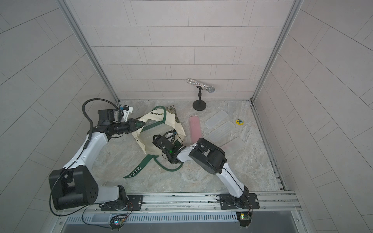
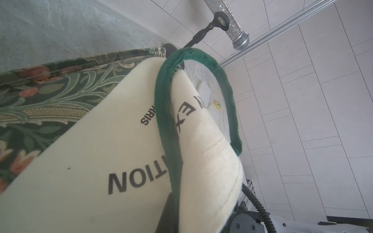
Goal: Take out the pencil case from the canvas bag
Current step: Pick up the pencil case from the canvas bag.
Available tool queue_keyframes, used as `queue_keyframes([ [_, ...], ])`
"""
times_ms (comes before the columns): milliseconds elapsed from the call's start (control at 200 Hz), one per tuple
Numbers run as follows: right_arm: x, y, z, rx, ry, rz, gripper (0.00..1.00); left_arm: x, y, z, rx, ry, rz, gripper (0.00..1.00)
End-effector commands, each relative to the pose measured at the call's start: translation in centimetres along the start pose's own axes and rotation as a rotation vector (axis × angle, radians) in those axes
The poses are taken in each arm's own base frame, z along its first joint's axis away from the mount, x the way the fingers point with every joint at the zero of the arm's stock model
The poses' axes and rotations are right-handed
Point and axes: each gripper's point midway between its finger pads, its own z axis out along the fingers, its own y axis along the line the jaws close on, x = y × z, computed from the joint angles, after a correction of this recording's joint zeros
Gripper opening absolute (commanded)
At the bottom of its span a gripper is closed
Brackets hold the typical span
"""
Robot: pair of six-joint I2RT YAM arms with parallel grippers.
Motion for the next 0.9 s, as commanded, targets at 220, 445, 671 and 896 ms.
queue_keyframes([
  [220, -0.9, -2.8, 1.6, 0.027, -0.013, 0.094, 0.58, -1.1, -2.5, -0.7, 0.093, -0.037, 0.082, 0.0],
  [445, -0.9, -3.2, 1.9, 0.024, 0.001, 0.093, 0.44, -1.1, -2.5, -0.8, 0.092, -0.039, 0.081, 0.0],
  [671, -0.9, -2.3, 1.4, 0.007, 0.016, 0.033, 0.35, -1.1, -2.3, -0.7, 0.09, -0.039, 0.078, 0.0],
  [896, -1.3, -0.4, 0.1, -0.044, 0.029, -0.045, 0.32, -1.1, -2.2, -0.6, 0.089, -0.039, 0.074, 0.0],
])
